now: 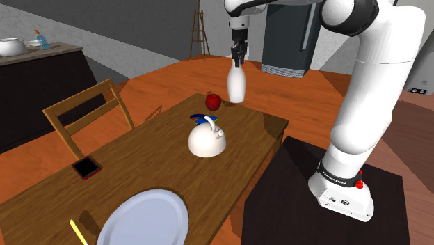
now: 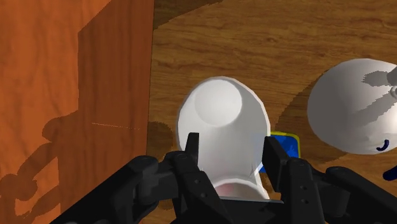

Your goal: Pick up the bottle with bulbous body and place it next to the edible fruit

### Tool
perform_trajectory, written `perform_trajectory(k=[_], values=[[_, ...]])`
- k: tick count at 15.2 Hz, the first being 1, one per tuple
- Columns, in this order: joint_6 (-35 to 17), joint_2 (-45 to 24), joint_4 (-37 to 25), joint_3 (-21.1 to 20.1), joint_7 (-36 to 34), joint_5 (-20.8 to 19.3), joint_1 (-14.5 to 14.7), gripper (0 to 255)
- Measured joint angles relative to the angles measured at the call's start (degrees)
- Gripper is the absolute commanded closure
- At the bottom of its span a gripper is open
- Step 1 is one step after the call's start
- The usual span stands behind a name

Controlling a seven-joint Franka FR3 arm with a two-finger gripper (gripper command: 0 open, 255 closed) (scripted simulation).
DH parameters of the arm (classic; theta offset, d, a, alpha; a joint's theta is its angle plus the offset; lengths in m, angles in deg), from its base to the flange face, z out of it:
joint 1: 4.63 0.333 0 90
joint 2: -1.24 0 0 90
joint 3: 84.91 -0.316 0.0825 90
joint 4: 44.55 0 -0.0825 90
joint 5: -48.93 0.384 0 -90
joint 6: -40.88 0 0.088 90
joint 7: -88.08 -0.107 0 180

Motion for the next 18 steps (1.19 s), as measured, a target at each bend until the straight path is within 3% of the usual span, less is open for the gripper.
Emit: perform_trajectory(k=[18], values=[[-13.3,-1.4,11.9,0.0,0.2,0.2,0.0,255]])
